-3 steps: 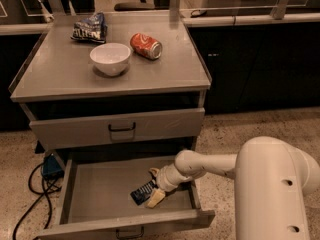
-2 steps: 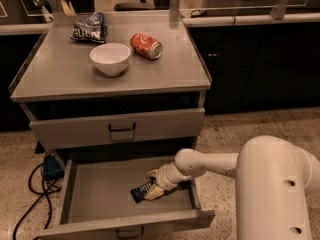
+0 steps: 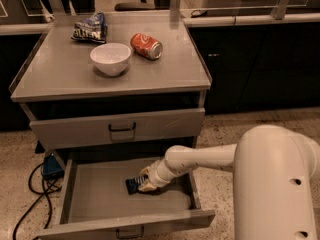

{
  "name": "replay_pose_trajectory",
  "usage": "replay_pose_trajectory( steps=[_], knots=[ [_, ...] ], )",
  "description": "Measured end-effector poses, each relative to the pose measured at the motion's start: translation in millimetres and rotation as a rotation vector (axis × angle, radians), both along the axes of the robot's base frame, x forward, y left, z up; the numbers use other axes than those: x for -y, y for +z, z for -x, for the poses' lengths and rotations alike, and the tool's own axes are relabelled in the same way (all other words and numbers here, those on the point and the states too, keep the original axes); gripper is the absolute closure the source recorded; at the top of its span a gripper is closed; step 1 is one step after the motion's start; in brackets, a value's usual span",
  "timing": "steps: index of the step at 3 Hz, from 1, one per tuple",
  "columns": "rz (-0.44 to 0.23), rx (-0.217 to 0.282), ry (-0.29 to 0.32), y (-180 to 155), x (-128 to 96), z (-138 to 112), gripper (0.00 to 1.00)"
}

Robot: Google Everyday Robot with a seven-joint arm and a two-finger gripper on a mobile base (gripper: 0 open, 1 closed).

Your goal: Pick rxbar blueberry from middle drawer and place on counter

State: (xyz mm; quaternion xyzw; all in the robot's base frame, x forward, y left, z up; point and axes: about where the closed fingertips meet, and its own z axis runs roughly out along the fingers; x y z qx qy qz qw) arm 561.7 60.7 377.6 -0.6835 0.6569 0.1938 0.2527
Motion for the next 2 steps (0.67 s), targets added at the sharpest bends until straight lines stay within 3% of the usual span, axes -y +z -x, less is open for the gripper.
replay_pose_trajectory(
  steps=[1,2],
  knots=[
    [0.054,0.128,0.008,52,-35,1,1.00],
    [0.097,0.227,-0.006,119,-69,19,1.00]
  ],
)
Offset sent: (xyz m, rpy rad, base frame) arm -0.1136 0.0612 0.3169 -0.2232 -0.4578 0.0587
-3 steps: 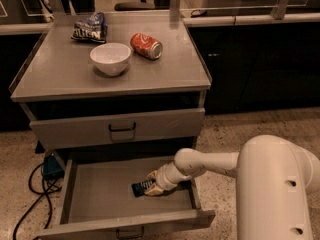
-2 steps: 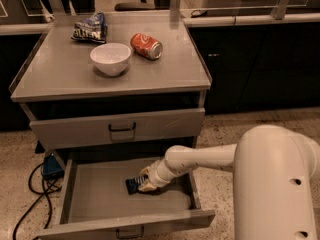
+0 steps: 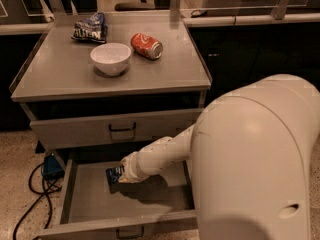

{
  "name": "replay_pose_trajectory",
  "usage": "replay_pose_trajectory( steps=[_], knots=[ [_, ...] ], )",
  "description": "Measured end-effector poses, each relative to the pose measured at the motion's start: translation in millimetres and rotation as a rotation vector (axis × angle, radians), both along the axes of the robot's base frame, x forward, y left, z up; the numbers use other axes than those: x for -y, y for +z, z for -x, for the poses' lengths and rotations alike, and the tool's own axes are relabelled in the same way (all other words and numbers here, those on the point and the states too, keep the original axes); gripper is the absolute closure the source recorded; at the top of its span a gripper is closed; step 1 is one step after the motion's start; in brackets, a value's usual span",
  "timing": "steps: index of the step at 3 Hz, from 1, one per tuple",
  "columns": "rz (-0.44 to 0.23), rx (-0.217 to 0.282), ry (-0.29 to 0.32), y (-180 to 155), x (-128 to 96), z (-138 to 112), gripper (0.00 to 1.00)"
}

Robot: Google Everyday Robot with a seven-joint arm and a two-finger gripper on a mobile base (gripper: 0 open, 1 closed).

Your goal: Pick rxbar blueberry from middle drawer and place on counter

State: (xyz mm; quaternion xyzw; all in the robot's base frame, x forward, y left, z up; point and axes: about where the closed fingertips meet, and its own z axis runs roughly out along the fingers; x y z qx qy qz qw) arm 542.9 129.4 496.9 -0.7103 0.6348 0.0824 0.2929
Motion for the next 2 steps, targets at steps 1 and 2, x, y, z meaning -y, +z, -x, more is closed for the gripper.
replay_pose_trajectory(
  steps=[1,2],
  knots=[
    [-0.001,0.000,0.002,0.0,-0.7,0.4,1.00],
    [-0.022,-0.019,0.003,6.1,-0.1,4.6,1.00]
  ],
)
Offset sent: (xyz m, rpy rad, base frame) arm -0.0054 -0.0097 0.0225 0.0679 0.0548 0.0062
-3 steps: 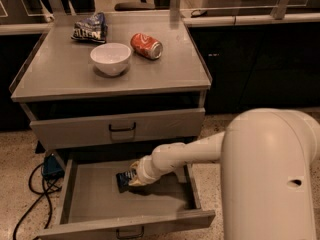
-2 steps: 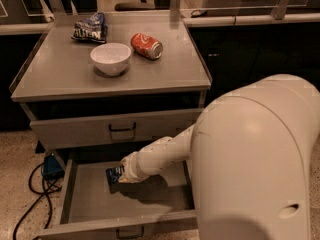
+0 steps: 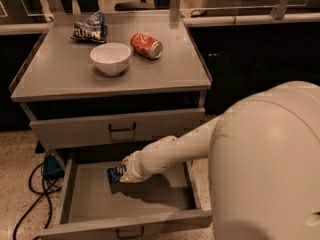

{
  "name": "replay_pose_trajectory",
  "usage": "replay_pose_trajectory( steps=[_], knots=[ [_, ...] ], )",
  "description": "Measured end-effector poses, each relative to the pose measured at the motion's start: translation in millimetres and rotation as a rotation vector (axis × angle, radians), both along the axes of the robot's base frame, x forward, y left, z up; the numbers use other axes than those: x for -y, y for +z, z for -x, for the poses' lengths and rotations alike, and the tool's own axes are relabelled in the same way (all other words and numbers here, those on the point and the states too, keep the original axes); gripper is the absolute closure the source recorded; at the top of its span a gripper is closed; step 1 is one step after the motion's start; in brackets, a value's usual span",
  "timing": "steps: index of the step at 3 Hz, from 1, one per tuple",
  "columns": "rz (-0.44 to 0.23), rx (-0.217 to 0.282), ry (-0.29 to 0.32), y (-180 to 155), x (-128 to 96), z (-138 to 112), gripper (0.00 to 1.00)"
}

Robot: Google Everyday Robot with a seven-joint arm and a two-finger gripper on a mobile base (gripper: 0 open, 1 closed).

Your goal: Pick rxbar blueberry from middle drawer and place on counter

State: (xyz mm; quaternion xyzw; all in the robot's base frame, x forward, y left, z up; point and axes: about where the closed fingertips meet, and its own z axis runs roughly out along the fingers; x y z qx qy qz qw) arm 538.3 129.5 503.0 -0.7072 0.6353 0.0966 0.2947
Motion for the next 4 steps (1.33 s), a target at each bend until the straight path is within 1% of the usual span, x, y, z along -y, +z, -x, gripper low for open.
replay_pose_trajectory(
  steps=[1,2,3,4],
  knots=[
    [-0.039,-0.006,0.031,46,8,27,1.00],
    [-0.084,0.055,0.049,128,14,64,1.00],
    [-0.106,0.119,0.049,172,13,77,1.00],
    [-0.106,0.119,0.049,172,13,77,1.00]
  ],
)
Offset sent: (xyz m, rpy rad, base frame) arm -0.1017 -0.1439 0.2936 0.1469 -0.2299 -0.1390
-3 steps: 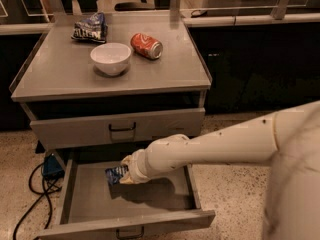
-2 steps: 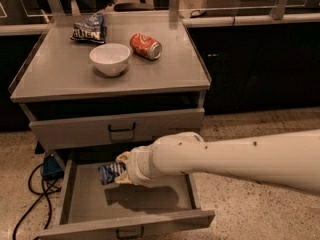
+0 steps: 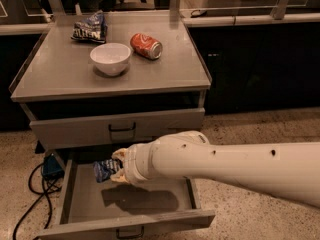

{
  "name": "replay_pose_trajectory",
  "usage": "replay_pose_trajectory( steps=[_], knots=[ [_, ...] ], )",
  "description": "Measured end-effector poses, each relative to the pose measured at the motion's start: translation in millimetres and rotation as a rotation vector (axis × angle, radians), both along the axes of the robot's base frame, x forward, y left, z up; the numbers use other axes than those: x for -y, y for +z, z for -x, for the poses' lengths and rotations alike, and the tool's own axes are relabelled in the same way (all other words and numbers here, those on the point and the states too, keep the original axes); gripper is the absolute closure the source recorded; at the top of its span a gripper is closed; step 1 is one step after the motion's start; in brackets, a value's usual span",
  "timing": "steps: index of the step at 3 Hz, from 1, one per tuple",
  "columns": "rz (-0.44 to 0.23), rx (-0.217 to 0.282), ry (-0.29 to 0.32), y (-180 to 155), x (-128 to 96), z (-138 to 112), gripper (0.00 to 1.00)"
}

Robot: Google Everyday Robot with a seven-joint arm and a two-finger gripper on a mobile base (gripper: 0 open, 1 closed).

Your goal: Pick rxbar blueberry from middle drawer and place on counter

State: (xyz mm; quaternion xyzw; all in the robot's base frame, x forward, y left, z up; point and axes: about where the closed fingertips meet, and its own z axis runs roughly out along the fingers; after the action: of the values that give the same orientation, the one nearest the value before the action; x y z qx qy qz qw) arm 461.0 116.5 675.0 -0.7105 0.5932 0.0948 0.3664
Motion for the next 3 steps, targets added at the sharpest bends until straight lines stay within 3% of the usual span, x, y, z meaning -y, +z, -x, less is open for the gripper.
replay_pose_trajectory(
  steps=[1,2,3],
  knots=[
    [-0.005,0.015,-0.011,21,7,-28,1.00],
    [0.004,0.091,-0.045,90,32,-82,1.00],
    [-0.026,0.271,-0.090,210,49,-122,1.00]
  ],
)
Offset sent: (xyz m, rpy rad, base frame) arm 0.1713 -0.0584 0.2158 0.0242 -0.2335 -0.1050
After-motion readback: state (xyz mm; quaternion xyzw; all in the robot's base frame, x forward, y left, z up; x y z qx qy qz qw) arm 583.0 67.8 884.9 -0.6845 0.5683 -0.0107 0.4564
